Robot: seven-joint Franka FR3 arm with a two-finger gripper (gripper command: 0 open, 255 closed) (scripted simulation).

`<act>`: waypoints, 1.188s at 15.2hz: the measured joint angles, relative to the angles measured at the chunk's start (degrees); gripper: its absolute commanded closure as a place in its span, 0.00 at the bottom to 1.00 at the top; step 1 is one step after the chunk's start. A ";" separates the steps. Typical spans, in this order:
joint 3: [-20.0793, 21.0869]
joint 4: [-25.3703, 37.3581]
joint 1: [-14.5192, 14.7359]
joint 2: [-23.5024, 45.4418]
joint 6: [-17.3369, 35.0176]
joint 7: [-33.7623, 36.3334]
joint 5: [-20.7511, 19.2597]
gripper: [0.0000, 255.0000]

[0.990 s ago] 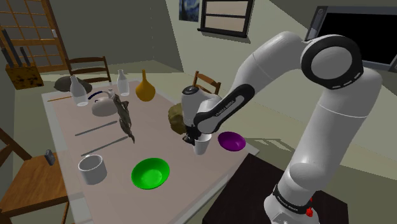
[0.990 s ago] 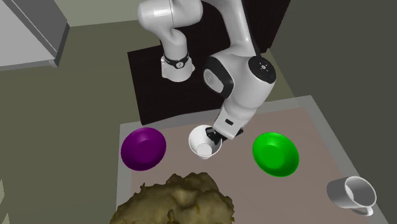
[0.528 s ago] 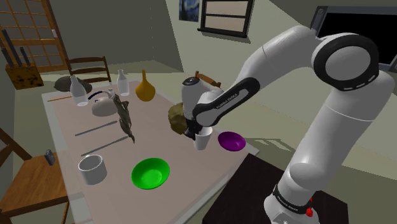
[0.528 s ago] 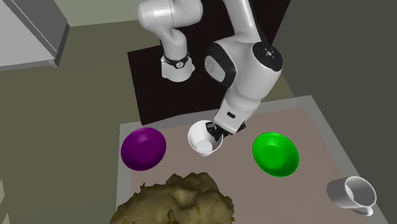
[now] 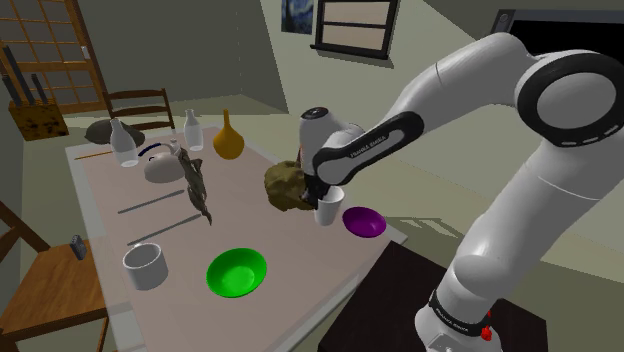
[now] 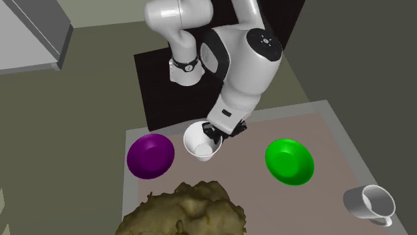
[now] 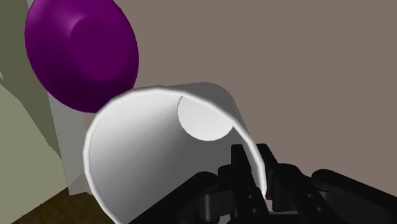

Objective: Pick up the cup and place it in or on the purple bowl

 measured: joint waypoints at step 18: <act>-16.51 -8.64 -10.51 -11.23 2.47 -24.78 -2.86 1.00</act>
